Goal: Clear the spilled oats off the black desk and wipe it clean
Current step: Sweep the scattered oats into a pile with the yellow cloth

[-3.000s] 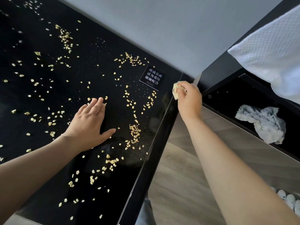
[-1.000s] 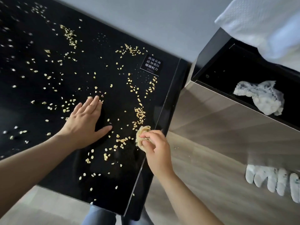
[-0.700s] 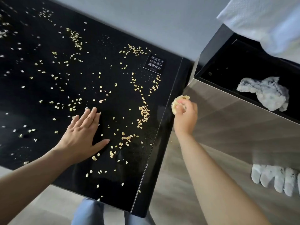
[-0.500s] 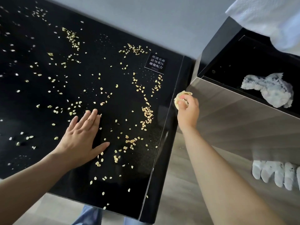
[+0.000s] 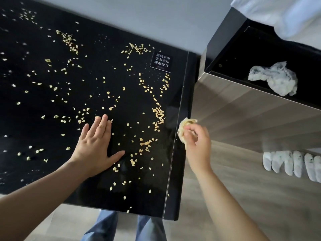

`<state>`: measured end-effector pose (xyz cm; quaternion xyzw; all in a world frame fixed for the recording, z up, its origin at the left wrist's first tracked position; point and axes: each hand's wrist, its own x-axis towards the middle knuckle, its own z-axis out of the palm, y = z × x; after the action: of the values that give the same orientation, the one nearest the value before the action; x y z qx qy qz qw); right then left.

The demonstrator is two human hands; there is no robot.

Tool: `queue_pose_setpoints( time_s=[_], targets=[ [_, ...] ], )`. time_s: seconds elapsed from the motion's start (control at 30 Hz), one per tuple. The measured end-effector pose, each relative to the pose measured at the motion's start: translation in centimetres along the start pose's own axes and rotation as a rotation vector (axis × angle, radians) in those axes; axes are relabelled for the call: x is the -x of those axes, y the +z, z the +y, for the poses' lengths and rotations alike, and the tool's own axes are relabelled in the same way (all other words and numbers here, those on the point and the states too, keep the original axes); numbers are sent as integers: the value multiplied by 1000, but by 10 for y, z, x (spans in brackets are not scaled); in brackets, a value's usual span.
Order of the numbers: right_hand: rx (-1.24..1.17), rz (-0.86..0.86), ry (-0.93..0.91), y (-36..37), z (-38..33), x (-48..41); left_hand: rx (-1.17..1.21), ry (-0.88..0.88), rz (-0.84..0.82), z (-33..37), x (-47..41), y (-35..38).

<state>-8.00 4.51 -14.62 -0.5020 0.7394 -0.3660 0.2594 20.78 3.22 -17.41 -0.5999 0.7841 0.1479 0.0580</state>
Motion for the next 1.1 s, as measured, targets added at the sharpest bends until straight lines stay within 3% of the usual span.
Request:
queue_pose_setpoints(
  time_s=[0.13,0.3,0.37,0.57,0.67,0.8,0.93,1.1],
  targets=[
    [39,147,89,-7,12,-64,-9,9,3,-2,4,1],
    [12,140,171,18,20,-84,-29,22,10,-5,1,2],
    [70,135,103,25,20,-64,-31,15,11,-6,1,4],
    [237,-186,-248,20,24,28,-27,19,-13,-4,-1,9],
    [145,-308,-227,19,11,64,-12,7,-24,-6,-2,8],
    [27,-114,-65,6,-2,57,-25,18,-31,-6,0,6],
    [105,56,68,3,7,13,-34,20,-35,-5,-2,0],
    [250,14,-66,33,8,43,-45,13,-55,-3,-4,-1]
  ],
)
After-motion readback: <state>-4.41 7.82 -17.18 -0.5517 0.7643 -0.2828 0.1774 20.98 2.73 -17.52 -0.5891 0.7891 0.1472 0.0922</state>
